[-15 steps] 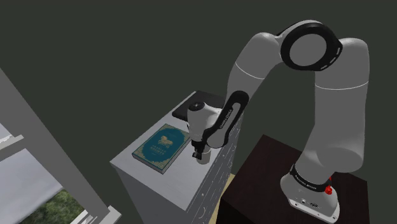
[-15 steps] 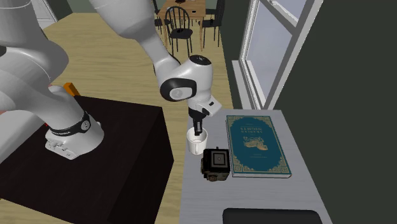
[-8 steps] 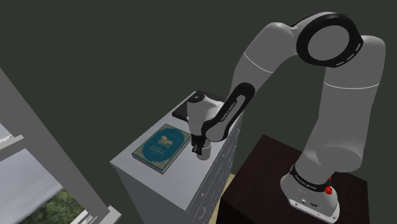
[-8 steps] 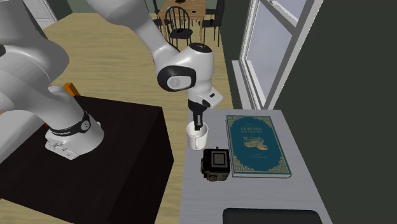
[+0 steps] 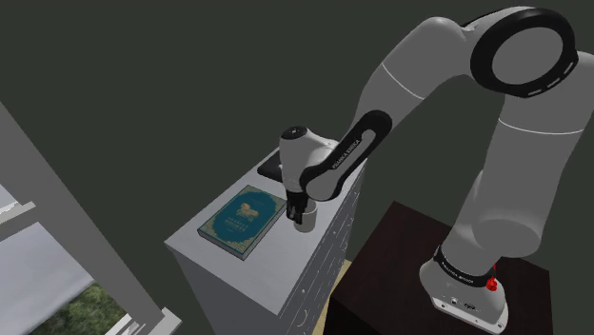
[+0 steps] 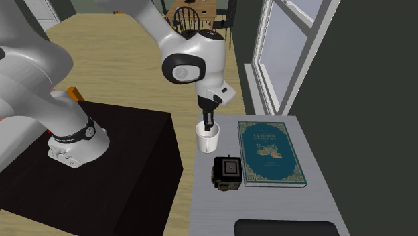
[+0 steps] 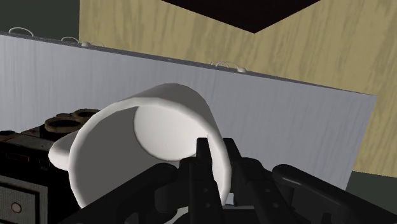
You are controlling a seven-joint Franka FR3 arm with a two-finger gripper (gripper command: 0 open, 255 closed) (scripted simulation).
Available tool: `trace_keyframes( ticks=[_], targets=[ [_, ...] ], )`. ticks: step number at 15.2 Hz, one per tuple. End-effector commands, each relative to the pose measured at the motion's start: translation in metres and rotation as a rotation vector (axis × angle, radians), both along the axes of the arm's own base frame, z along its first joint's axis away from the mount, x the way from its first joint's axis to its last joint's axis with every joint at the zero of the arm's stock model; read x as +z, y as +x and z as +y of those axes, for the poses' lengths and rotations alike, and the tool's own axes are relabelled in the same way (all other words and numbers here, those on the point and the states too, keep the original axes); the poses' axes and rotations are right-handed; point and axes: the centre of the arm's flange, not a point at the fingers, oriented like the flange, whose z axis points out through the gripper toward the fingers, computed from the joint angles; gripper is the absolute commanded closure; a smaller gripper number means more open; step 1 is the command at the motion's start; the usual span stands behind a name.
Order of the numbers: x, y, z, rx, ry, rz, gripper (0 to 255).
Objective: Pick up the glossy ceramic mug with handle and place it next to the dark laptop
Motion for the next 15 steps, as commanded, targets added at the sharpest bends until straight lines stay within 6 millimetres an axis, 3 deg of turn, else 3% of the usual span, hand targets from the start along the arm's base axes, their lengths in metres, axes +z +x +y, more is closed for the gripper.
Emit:
trace_keyframes(
  ticks=[1,13,15],
  targets=[
    [0.011,0.000,0.000,0.000,0.000,0.000,255],
    [0.073,0.000,0.000,0.000,0.000,0.000,255],
    [0.073,0.004,-0.026,0.000,0.000,0.000,255]
  ],
)
